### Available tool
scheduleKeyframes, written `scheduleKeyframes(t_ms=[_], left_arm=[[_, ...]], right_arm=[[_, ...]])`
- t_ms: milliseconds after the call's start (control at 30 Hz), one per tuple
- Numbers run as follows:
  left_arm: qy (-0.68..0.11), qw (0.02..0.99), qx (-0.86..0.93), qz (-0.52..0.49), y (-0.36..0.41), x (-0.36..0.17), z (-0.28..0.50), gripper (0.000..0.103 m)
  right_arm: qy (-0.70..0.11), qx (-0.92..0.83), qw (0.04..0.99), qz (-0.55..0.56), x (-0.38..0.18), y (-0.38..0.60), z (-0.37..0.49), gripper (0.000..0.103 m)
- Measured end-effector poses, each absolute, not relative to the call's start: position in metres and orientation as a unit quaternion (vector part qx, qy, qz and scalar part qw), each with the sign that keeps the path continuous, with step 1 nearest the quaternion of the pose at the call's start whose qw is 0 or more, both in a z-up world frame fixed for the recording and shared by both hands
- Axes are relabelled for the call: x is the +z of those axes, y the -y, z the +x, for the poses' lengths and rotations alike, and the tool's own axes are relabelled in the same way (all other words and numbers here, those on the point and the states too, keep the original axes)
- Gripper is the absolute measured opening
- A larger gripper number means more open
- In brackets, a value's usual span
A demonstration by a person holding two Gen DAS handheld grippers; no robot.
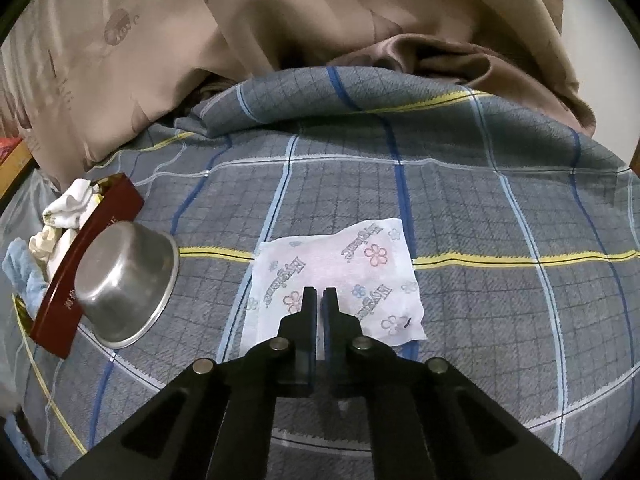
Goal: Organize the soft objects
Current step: 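Grasp the printed white paper pad with the right gripper and lift it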
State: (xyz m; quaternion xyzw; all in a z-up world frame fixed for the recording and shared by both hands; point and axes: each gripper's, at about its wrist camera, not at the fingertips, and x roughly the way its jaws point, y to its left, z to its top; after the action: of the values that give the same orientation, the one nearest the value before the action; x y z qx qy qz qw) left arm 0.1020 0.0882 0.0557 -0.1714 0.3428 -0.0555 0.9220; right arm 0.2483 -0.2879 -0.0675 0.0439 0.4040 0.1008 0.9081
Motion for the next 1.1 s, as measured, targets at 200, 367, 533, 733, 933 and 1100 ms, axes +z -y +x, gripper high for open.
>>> scheduleKeyframes(t_ms=[200,367,533,733,933,1100], left_arm=[[-0.338,0.925,-0.047,-0.166,-0.093,0.059,0.103,0.028],[-0.336,0.926,-0.049,-0.166,-0.096,0.06,0.106,0.028],[-0.342,0.923,-0.053,-0.168,-0.096,0.057,0.108,0.028],[-0.343,0.923,-0.055,-0.166,-0.096,0.054,0.112,0.028],[-0.34,0.924,-0.055,-0.165,-0.099,0.054,0.116,0.028],[-0.345,0.923,-0.059,-0.16,-0.099,0.053,0.123,0.028]], right_arm=[[-0.396,0.108,0.91,0.053,-0.061,0.289,0.24,0.001],[-0.4,0.116,0.908,0.038,-0.06,0.282,0.24,0.005],[-0.393,0.079,0.916,0.004,-0.053,0.273,0.245,0.088],[-0.41,0.074,0.908,-0.037,-0.053,0.258,0.265,0.093],[-0.431,0.055,0.9,-0.02,-0.071,0.272,0.277,0.06],[-0.428,0.066,0.901,-0.007,-0.066,0.286,0.275,0.016]])
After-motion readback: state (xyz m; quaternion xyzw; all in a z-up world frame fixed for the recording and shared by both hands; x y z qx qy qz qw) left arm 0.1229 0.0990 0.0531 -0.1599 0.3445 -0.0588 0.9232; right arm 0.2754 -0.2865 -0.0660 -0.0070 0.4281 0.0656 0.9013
